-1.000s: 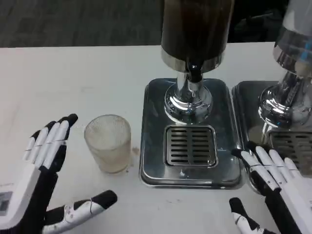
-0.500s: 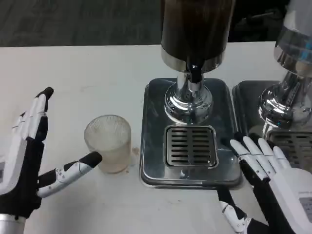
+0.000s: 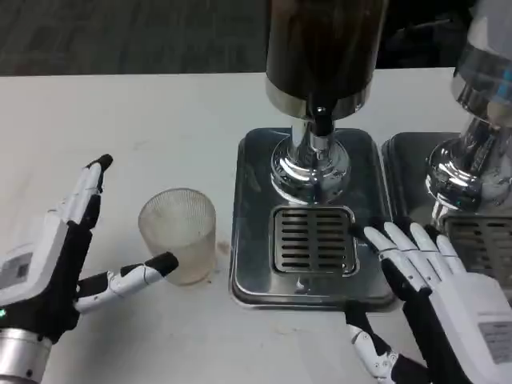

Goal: Grasp the cup under the faucet to collect the drink, then remove the cup.

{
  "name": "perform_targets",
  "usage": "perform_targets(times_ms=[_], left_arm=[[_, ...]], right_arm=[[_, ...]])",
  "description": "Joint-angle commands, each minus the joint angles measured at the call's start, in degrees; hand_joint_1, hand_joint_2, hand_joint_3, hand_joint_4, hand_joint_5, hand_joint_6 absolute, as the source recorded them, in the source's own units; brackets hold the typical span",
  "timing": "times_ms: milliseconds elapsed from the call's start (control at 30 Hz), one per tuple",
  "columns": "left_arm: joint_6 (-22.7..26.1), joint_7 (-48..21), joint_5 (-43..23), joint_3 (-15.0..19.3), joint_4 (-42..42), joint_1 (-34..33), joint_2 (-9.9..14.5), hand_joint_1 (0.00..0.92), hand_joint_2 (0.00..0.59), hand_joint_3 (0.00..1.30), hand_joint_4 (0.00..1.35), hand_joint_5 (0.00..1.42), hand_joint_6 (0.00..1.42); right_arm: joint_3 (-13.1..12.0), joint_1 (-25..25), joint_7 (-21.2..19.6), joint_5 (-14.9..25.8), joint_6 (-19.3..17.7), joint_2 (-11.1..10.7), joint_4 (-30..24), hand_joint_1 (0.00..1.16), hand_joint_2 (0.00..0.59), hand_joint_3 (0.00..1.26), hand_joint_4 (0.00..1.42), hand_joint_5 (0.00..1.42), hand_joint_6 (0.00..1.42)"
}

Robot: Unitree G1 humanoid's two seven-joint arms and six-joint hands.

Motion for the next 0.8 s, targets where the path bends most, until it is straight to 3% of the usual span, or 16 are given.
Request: perform_targets(times_ms=[33, 233, 800], left_arm=[[-0.5, -0.7, -0.8, -1.6, 3.9, -2.8, 1.7, 0.201, 0.008, 0.00, 0.00, 0.17, 0.18], [-0.9, -0.8, -1.3, -3.6, 9.6, -6.3, 2.3, 0.222, 0.015, 0.00, 0.00, 0.19, 0.20], [-10.8, -5.7, -6.5, -8.0, 27.0, -17.6, 1.2, 0.243, 0.017, 0.00, 0.04, 0.26, 0.25]], right_arm=[[0.5, -0.7, -1.0, 0.2, -0.1, -0.2, 0.7, 0.49, 0.506, 0.19, 0.11, 0.05, 0.01], [0.7, -1.4, -1.8, 0.4, -0.2, -0.5, 1.0, 0.49, 0.506, 0.20, 0.11, 0.05, 0.03], [1.4, -0.5, -2.9, -0.2, 1.0, 0.6, 0.0, 0.48, 0.499, 0.24, 0.13, 0.08, 0.03]])
